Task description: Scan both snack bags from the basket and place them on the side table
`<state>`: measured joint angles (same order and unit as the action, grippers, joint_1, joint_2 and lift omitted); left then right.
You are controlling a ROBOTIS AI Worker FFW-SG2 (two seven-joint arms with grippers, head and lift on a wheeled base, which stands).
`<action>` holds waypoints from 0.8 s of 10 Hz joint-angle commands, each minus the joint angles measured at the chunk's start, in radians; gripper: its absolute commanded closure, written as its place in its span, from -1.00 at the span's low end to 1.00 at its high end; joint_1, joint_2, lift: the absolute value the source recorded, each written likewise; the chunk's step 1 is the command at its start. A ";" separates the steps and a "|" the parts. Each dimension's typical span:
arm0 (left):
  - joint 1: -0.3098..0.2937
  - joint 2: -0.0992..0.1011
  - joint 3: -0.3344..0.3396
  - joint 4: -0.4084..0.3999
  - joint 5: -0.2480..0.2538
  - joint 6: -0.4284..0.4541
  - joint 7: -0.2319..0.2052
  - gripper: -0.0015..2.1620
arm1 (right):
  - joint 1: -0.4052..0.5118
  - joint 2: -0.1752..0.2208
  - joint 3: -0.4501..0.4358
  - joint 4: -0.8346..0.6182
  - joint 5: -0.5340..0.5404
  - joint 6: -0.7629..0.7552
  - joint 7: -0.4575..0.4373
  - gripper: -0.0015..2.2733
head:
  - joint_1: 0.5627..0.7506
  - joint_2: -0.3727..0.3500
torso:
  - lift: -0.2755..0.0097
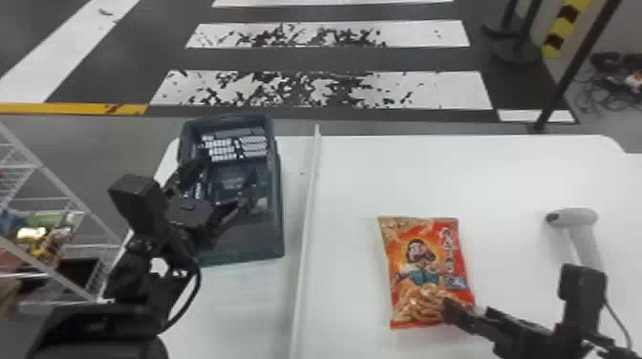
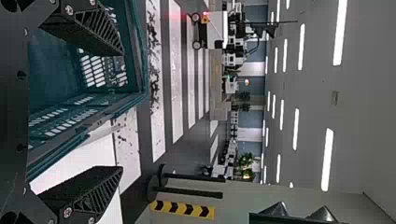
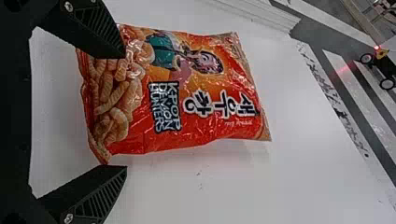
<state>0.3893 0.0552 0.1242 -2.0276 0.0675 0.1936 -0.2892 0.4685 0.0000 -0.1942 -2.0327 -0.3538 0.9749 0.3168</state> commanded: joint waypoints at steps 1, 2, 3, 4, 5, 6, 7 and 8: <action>0.000 0.000 0.000 0.001 0.000 -0.001 -0.002 -0.87 | -0.013 0.001 -0.005 0.008 0.012 0.006 0.010 -0.93 | 0.41 0.26 | 0.41; 0.000 0.000 0.000 0.003 -0.002 0.002 -0.004 -0.87 | -0.008 0.001 0.001 -0.014 0.036 0.003 0.010 -0.93 | 0.41 0.25 | 0.41; -0.001 0.000 0.000 0.007 -0.002 0.002 -0.008 -0.87 | -0.005 0.001 0.009 -0.034 0.072 0.000 0.018 -0.93 | 0.41 0.23 | 0.41; -0.003 -0.002 0.000 0.015 -0.002 0.002 -0.010 -0.87 | -0.011 -0.002 0.018 -0.041 0.098 0.003 0.021 -0.93 | 0.41 0.23 | 0.41; -0.003 -0.002 0.000 0.018 -0.002 -0.001 -0.013 -0.87 | -0.028 -0.006 0.022 -0.041 0.118 0.015 0.042 -0.94 | 0.41 0.22 | 0.41; -0.003 -0.002 0.000 0.021 0.000 -0.001 -0.015 -0.87 | -0.039 -0.014 0.036 -0.040 0.145 0.021 0.047 -0.94 | 0.41 0.22 | 0.41; -0.001 0.000 0.000 0.024 0.002 -0.001 -0.015 -0.87 | -0.065 -0.029 0.048 -0.026 0.171 0.052 0.070 -0.95 | 0.41 0.22 | 0.41; -0.001 0.002 0.000 0.024 0.002 -0.001 -0.016 -0.87 | -0.102 -0.046 0.059 0.002 0.197 0.117 0.099 -0.95 | 0.41 0.22 | 0.41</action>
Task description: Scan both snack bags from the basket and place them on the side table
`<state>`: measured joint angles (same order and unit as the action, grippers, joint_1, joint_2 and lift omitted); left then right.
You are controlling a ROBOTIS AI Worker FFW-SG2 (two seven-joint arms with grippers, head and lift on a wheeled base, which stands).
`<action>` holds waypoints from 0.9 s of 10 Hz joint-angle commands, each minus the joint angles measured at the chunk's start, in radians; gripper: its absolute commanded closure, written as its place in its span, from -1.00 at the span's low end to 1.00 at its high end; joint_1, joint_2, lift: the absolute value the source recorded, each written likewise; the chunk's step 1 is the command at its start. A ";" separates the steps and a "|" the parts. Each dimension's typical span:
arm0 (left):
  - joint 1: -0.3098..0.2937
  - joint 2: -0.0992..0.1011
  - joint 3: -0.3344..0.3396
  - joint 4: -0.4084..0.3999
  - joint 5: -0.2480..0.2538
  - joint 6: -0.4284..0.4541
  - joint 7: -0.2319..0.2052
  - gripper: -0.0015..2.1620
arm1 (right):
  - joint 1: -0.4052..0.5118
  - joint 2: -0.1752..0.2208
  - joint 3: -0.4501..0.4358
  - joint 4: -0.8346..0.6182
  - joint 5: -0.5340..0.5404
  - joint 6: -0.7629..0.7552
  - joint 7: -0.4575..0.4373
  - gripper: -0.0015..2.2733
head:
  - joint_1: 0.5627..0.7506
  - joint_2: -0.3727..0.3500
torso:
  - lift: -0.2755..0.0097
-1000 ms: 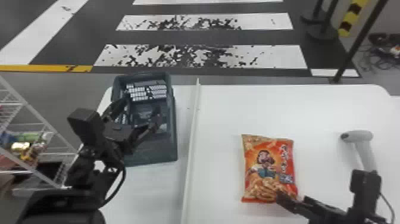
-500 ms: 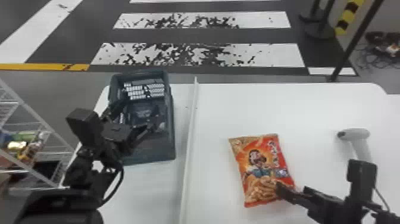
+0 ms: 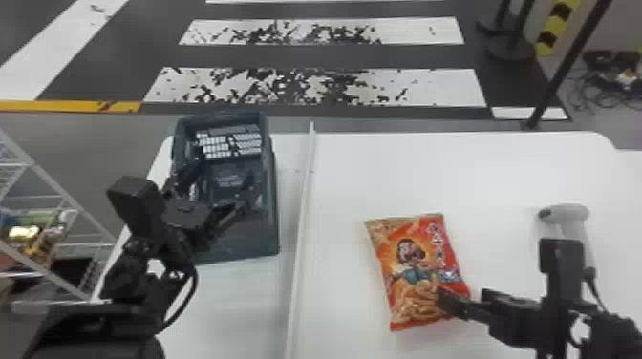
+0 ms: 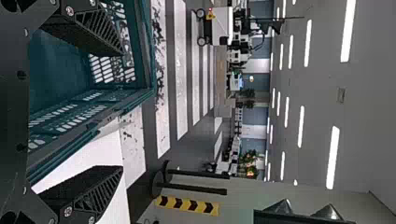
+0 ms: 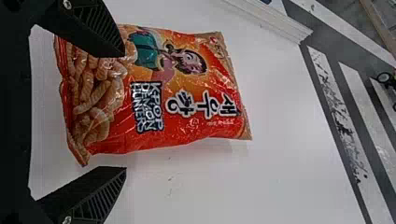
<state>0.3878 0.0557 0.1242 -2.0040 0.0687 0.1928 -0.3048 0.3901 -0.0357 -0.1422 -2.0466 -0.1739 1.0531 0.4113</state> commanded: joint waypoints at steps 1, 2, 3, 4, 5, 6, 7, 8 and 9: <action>0.002 0.001 0.000 0.001 0.002 0.000 -0.002 -0.87 | -0.063 -0.024 0.010 0.059 0.033 0.100 0.047 -0.95 | 0.41 0.23 | 0.41; 0.002 0.001 0.002 -0.001 0.002 0.000 -0.004 -0.87 | -0.089 -0.035 0.012 0.091 0.039 0.146 0.089 -0.95 | 0.41 0.24 | 0.41; 0.003 0.001 0.002 -0.001 0.002 0.000 -0.004 -0.87 | -0.120 -0.046 0.012 0.132 0.045 0.170 0.142 -0.80 | 0.41 0.25 | 0.41; 0.005 0.001 0.002 -0.001 0.002 0.000 -0.004 -0.87 | -0.126 -0.047 0.013 0.143 0.068 0.164 0.176 0.12 | 0.41 0.27 | 0.41; 0.005 0.001 0.003 0.001 0.002 -0.003 -0.004 -0.87 | -0.123 -0.043 0.009 0.141 0.062 0.164 0.172 0.99 | 0.41 0.27 | 0.41; 0.008 0.001 0.003 0.001 0.002 -0.003 -0.004 -0.87 | -0.112 -0.044 0.003 0.126 0.056 0.146 0.172 0.99 | 0.41 0.27 | 0.41; 0.009 0.001 0.003 0.001 0.002 -0.003 -0.004 -0.87 | -0.097 -0.044 -0.007 0.111 0.039 0.094 0.172 0.99 | 0.41 0.26 | 0.41; 0.013 0.001 0.006 -0.001 0.002 -0.003 -0.004 -0.87 | -0.082 -0.039 -0.008 0.092 0.037 0.045 0.162 0.99 | 0.41 0.26 | 0.41; 0.017 0.001 0.011 -0.001 0.005 -0.012 -0.004 -0.87 | -0.065 -0.036 -0.011 0.071 0.034 0.002 0.156 0.99 | 0.41 0.25 | 0.41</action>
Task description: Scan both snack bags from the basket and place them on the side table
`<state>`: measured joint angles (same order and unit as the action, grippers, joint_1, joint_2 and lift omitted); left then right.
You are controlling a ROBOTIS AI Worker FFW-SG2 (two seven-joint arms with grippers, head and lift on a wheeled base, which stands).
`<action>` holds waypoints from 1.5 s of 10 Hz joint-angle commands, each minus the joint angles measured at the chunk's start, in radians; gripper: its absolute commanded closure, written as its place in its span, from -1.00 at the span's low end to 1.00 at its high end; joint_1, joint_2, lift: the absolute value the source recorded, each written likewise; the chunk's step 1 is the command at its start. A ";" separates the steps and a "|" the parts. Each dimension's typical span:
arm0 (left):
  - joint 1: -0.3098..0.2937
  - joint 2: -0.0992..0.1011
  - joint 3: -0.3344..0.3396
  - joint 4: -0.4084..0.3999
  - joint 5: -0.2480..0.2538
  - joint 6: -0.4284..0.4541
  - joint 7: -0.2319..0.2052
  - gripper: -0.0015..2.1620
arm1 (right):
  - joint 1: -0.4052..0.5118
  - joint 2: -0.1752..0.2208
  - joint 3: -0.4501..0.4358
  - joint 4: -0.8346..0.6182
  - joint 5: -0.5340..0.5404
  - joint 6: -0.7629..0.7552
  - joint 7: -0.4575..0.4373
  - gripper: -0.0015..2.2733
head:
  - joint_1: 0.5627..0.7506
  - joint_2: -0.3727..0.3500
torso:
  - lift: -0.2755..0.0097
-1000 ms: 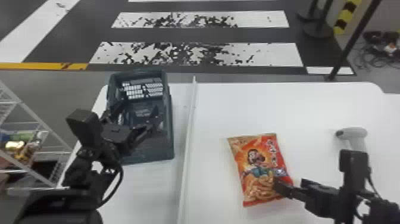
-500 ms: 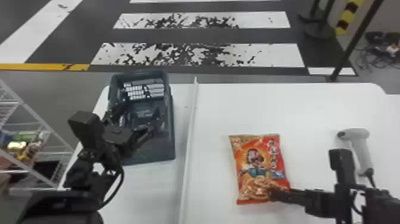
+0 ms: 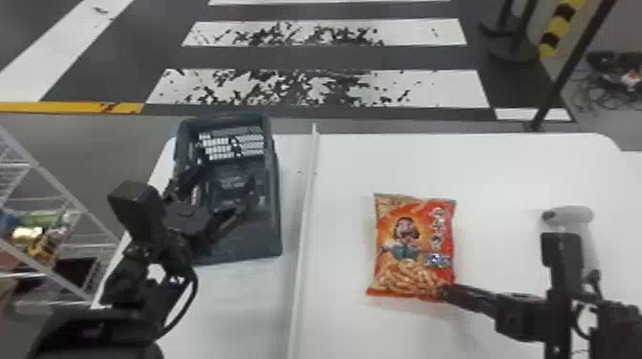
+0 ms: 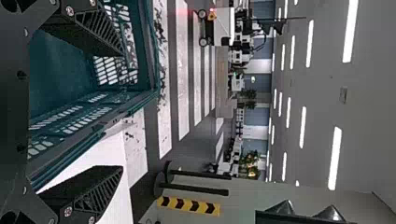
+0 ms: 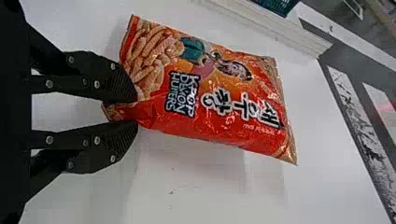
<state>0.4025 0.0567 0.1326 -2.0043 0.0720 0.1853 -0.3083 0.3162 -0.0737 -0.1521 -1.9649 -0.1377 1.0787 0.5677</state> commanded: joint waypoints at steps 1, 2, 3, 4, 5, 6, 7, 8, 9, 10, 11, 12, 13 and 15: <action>0.004 0.000 0.008 -0.001 0.003 -0.005 0.000 -0.87 | 0.024 0.002 -0.004 -0.045 -0.005 -0.058 -0.002 0.99 | 0.41 0.25 | 0.41; 0.006 0.000 0.012 -0.002 0.006 -0.005 0.000 -0.87 | 0.035 0.002 -0.007 -0.086 0.004 -0.061 -0.022 0.99 | 0.41 0.25 | 0.41; 0.007 0.000 0.015 -0.002 0.009 -0.005 0.000 -0.87 | 0.052 0.002 -0.006 -0.147 0.047 -0.079 -0.048 0.99 | 0.41 0.25 | 0.41; 0.009 0.002 0.016 -0.002 0.012 -0.005 0.000 -0.87 | 0.070 0.000 0.009 -0.220 0.132 -0.095 -0.091 0.99 | 0.41 0.22 | 0.41; 0.009 0.002 0.016 -0.001 0.014 -0.008 0.000 -0.87 | 0.095 -0.005 0.065 -0.284 0.297 -0.138 -0.149 0.99 | 0.41 0.15 | 0.41; 0.007 0.003 0.016 -0.001 0.015 -0.014 0.000 -0.87 | 0.112 -0.015 0.124 -0.330 0.452 -0.162 -0.187 0.99 | 0.41 0.11 | 0.41; 0.007 0.003 0.016 0.001 0.017 -0.020 0.000 -0.87 | 0.126 -0.034 0.197 -0.350 0.609 -0.165 -0.226 0.99 | 0.41 0.03 | 0.41; 0.007 0.003 0.016 0.001 0.019 -0.020 0.000 -0.87 | 0.132 -0.058 0.276 -0.341 0.774 -0.168 -0.270 0.99 | 0.41 -0.01 | 0.41; 0.007 0.003 0.016 0.001 0.019 -0.020 0.000 -0.87 | 0.136 -0.086 0.355 -0.313 0.920 -0.165 -0.316 0.99 | 0.41 -0.05 | 0.41; 0.009 0.005 0.018 0.001 0.020 -0.020 0.000 -0.87 | 0.135 -0.120 0.450 -0.261 1.096 -0.131 -0.379 0.99 | 0.41 -0.06 | 0.41; 0.009 0.008 0.018 0.001 0.020 -0.020 0.000 -0.87 | 0.130 -0.143 0.522 -0.207 1.228 -0.085 -0.405 0.99 | 0.41 -0.09 | 0.41; 0.007 0.009 0.018 0.002 0.022 -0.020 0.000 -0.87 | 0.127 -0.172 0.603 -0.149 1.353 -0.033 -0.407 0.99 | 0.41 -0.10 | 0.41; 0.007 0.011 0.018 0.006 0.022 -0.020 0.000 -0.87 | 0.121 -0.199 0.678 -0.091 1.446 0.019 -0.404 0.99 | 0.41 -0.10 | 0.41; 0.007 0.012 0.018 0.009 0.023 -0.020 0.000 -0.87 | 0.121 -0.233 0.786 -0.029 1.523 0.059 -0.358 0.98 | 0.41 -0.07 | 0.41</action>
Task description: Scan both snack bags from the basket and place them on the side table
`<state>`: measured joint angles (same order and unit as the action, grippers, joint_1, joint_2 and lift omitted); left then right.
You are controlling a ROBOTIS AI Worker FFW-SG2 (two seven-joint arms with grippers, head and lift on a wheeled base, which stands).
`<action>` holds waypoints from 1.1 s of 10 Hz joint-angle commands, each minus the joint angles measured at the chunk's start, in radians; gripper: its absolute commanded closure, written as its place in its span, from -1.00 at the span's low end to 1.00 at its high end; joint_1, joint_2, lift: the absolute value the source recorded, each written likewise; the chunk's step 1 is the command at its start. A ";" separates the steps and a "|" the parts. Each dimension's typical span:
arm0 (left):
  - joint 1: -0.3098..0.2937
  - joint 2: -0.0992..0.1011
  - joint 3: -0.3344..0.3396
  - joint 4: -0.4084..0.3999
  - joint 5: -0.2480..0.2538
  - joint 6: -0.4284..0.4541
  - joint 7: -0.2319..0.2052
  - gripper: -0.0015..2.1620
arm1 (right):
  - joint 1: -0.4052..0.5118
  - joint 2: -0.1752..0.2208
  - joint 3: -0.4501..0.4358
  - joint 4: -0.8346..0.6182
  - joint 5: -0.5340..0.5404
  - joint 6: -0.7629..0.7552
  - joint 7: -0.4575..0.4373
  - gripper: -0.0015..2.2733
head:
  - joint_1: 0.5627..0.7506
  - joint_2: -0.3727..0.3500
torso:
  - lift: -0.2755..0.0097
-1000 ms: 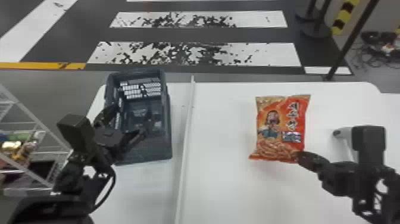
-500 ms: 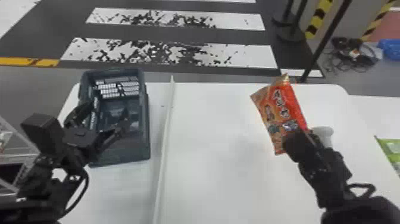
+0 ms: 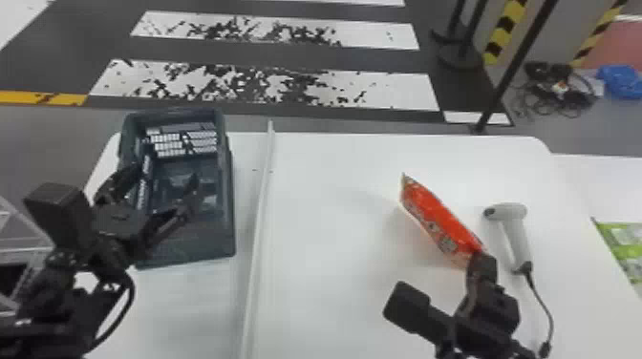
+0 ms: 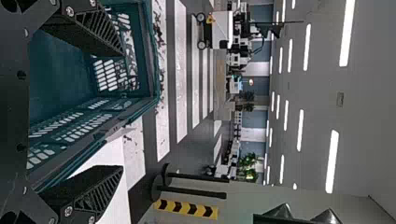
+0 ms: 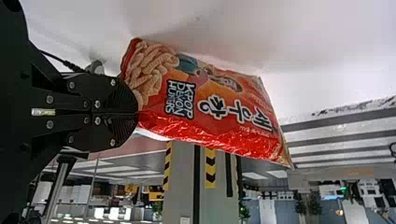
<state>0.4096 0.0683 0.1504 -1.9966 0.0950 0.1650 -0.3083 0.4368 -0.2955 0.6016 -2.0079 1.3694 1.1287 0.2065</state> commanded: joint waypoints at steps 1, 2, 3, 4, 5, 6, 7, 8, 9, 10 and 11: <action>0.000 0.004 0.000 0.001 0.000 0.000 0.002 -0.87 | 0.003 -0.019 0.073 0.014 0.005 0.046 0.016 0.74 | 0.41 -0.02 | 0.41; 0.000 0.005 0.000 0.001 0.000 0.003 0.000 -0.87 | 0.008 -0.022 0.109 0.011 -0.004 0.089 0.020 0.36 | 0.41 0.03 | 0.41; 0.000 0.007 0.000 0.001 0.003 0.000 0.000 -0.87 | 0.010 -0.024 0.129 0.000 -0.030 0.110 0.020 -0.46 | 0.41 0.06 | 0.41; 0.000 0.008 0.000 0.001 0.003 0.003 0.000 -0.87 | 0.007 -0.024 0.142 -0.018 -0.073 0.165 0.031 -0.97 | 0.41 0.08 | 0.41; 0.002 0.008 0.000 0.002 0.005 0.003 0.000 -0.87 | 0.010 -0.033 0.135 -0.077 -0.170 0.168 0.037 -0.99 | 0.41 0.10 | 0.41; 0.000 0.008 0.000 0.002 0.006 0.003 0.000 -0.87 | 0.016 -0.040 0.096 -0.160 -0.311 0.168 0.079 -0.99 | 0.41 0.12 | 0.41; 0.000 0.008 0.000 0.002 0.008 0.000 0.000 -0.86 | 0.022 -0.040 0.044 -0.227 -0.441 0.168 0.102 -0.96 | 0.41 0.16 | 0.41; 0.002 0.013 0.000 0.002 0.009 0.000 0.000 -0.86 | 0.023 -0.037 -0.010 -0.278 -0.555 0.171 0.122 -0.95 | 0.41 0.20 | 0.41; 0.002 0.015 0.002 0.002 0.009 0.000 0.000 -0.86 | 0.023 -0.031 -0.069 -0.324 -0.659 0.168 0.148 -0.94 | 0.41 0.25 | 0.41; 0.003 0.016 0.002 0.002 0.009 0.000 0.000 -0.86 | 0.022 -0.019 -0.128 -0.344 -0.756 0.165 0.157 -0.94 | 0.41 0.30 | 0.41; 0.003 0.016 0.003 0.002 0.011 0.000 0.000 -0.86 | 0.020 -0.002 -0.177 -0.348 -0.826 0.147 0.168 -0.93 | 0.41 0.32 | 0.41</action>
<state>0.4125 0.0843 0.1521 -1.9941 0.1051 0.1650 -0.3083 0.4583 -0.3062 0.4522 -2.3518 0.5843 1.2836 0.3740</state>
